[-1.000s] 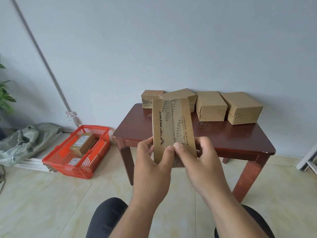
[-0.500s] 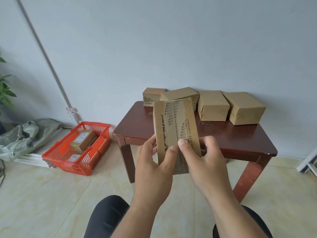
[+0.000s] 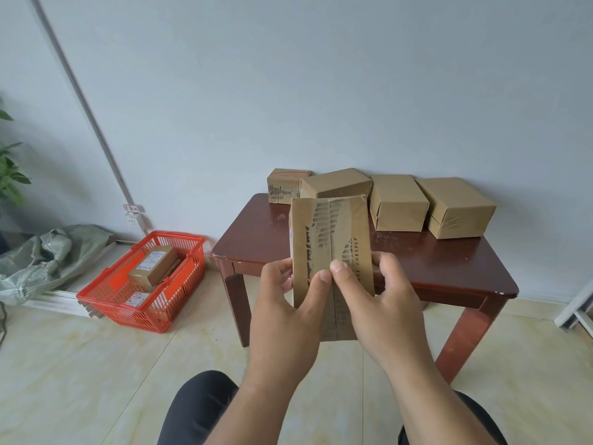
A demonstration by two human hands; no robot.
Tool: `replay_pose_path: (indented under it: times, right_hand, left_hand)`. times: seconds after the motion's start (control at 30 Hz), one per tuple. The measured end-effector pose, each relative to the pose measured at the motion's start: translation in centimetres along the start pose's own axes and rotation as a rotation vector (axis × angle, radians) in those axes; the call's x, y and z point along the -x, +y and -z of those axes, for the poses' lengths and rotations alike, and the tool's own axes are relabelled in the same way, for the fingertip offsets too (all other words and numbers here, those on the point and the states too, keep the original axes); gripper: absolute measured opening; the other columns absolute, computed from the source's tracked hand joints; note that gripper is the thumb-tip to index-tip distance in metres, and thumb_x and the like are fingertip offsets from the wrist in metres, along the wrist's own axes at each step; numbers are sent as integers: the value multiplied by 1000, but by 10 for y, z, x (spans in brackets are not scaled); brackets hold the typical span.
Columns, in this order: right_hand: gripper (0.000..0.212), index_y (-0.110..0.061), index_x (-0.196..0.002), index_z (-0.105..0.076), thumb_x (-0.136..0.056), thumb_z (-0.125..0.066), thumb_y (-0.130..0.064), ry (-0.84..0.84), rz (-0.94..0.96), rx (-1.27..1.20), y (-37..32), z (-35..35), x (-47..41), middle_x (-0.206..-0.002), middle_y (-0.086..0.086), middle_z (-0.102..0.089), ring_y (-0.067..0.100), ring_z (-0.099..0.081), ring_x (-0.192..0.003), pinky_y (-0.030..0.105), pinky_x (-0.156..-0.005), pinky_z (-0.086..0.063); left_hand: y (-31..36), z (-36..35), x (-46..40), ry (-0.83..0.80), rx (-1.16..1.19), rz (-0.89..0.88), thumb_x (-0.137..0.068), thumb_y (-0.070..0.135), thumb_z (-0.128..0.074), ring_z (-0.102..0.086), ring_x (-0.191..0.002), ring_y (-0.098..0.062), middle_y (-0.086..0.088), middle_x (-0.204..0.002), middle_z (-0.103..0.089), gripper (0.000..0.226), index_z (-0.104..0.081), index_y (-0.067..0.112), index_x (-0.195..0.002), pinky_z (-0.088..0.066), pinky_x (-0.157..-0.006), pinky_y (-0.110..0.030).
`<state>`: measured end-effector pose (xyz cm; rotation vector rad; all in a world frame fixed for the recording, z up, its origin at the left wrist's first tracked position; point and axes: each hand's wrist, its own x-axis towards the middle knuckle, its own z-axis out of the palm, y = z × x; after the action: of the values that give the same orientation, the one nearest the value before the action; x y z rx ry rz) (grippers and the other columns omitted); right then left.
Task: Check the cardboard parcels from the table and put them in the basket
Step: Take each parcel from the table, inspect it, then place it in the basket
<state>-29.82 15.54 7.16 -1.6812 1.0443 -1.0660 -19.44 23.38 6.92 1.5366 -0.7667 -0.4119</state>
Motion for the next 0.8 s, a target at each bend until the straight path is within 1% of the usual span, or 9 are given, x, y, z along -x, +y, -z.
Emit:
replay_pose_path:
  times: [0.1, 0.17, 0.23, 0.3, 0.37, 0.43, 0.53, 0.63, 0.8]
  right_hand:
    - [42, -40, -104, -61, -82, -62, -76, -9, -4, 14, -3, 0, 0, -102, -20, -69, 2, -65, -97, 25, -67, -52]
    - [52, -45, -118, -61, -80, -57, -80, -23, 16, 24, -1, -2, 2, -111, -23, -69, 1, -65, -104, 29, -75, -56]
    - [64, -55, -139, -51, -81, -55, -82, -60, 51, 50, 1, -3, 5, -124, -25, -67, 0, -63, -115, 34, -88, -58]
    - [70, -58, -146, -46, -81, -53, -84, -90, 68, 65, 4, -5, 8, -129, -26, -63, -2, -61, -119, 36, -92, -59]
    - [67, -57, -145, -48, -82, -56, -81, -93, 64, 44, 5, -5, 10, -127, -27, -59, -7, -57, -117, 32, -90, -59]
    - [58, -54, -141, -52, -86, -62, -72, -82, 41, -6, 4, -6, 9, -126, -27, -60, -10, -56, -116, 27, -88, -57]
    - [34, -49, -126, -59, -93, -68, -53, -71, -5, -76, 0, -5, 5, -108, -31, -70, -9, -64, -102, 24, -77, -54]
    - [22, -42, -114, -61, -95, -68, -51, -68, -14, -92, -3, -4, 2, -99, -35, -69, -11, -65, -93, 19, -68, -49]
    - [23, -41, -113, -62, -94, -69, -51, -80, 7, -90, -5, -6, 5, -100, -33, -70, -10, -66, -94, 18, -68, -50]
  left_hand:
    - [-3, 3, -1, -8, 14, 0, -90, 60, -71, -56, -126, 6, 33, -120, -65, 46, -54, 45, -130, -56, -95, -32]
    - [-1, 6, -4, -25, -2, -1, -88, 67, -67, -58, -129, -2, 22, -133, -65, 62, -50, 47, -144, -56, -101, -42]
    - [0, 8, -10, -41, -45, -27, -88, 66, -58, -60, -129, -9, 18, -134, -66, 57, -52, 51, -143, -55, -103, -46]
    - [1, 11, -14, -19, -52, -43, -89, 64, -56, -64, -123, -11, 18, -124, -70, 45, -61, 51, -132, -56, -100, -45]
    - [2, 11, -14, 11, -21, -15, -89, 65, -60, -67, -115, -9, 19, -117, -73, 37, -66, 48, -121, -58, -95, -42]
    - [1, 10, -9, 23, -15, 9, -93, 61, -64, -68, -110, -4, 22, -109, -73, 28, -68, 44, -116, -58, -88, -35]
    - [-1, 7, -2, 23, -37, 14, -93, 52, -67, -60, -114, 10, 37, -111, -67, 25, -66, 44, -117, -53, -87, -25]
    - [-2, 5, -1, 20, -43, 11, -92, 48, -71, -55, -117, 17, 44, -114, -63, 30, -63, 42, -121, -48, -86, -17]
    - [5, 9, -6, 76, -3, 29, -87, 63, -71, -66, -113, 3, 29, -113, -71, 38, -63, 45, -119, -60, -91, -37]
